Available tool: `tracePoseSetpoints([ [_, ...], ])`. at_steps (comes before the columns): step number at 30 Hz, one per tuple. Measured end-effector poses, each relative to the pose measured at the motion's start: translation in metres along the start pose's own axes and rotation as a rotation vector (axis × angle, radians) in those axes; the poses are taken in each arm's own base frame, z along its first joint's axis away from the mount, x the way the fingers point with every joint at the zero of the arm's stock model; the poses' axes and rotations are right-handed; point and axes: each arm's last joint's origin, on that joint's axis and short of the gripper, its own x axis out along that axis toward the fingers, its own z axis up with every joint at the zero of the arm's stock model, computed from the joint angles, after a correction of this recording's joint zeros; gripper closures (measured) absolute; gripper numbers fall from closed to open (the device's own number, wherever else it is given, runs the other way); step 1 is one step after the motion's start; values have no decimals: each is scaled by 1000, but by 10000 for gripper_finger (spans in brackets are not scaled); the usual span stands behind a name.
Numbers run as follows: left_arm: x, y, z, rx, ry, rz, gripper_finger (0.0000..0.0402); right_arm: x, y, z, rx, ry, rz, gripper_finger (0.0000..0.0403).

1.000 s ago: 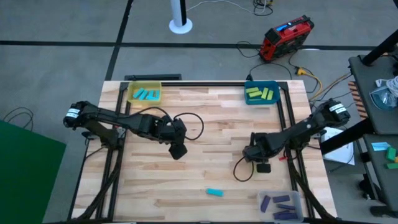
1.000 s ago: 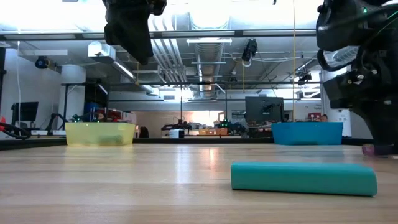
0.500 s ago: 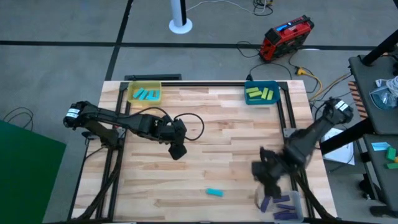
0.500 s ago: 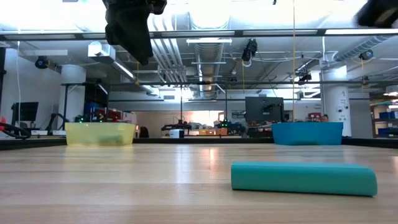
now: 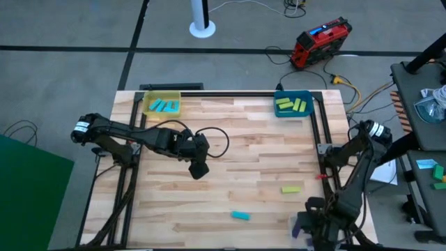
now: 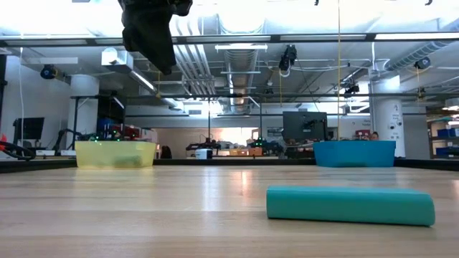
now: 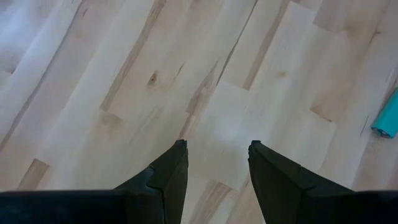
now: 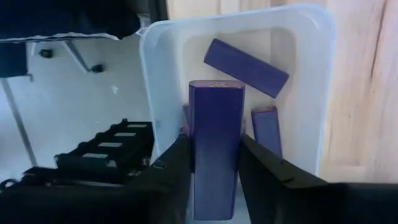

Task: Sort blocks
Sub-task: Put the blue block into the transparent bin, then put the green block into the blue bin

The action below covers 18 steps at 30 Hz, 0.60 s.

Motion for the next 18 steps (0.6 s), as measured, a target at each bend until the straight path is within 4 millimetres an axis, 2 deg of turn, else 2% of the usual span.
tracePoseSetpoints([
  [2,0,0,0,1,0,0,255,4,0,0,12,5,-16,287],
  [6,0,0,0,0,0,0,255,9,1,1,20,11,-30,207],
  [9,0,0,0,-3,0,0,255,9,1,1,18,11,-31,180],
  [13,0,0,0,-7,5,-7,255,2,-1,3,26,-4,-55,177],
  [15,0,-1,-1,-7,22,-33,255,-9,-5,8,40,-44,-89,186],
  [18,0,-4,-3,-12,79,-118,255,-28,-21,25,79,-164,-217,210],
])
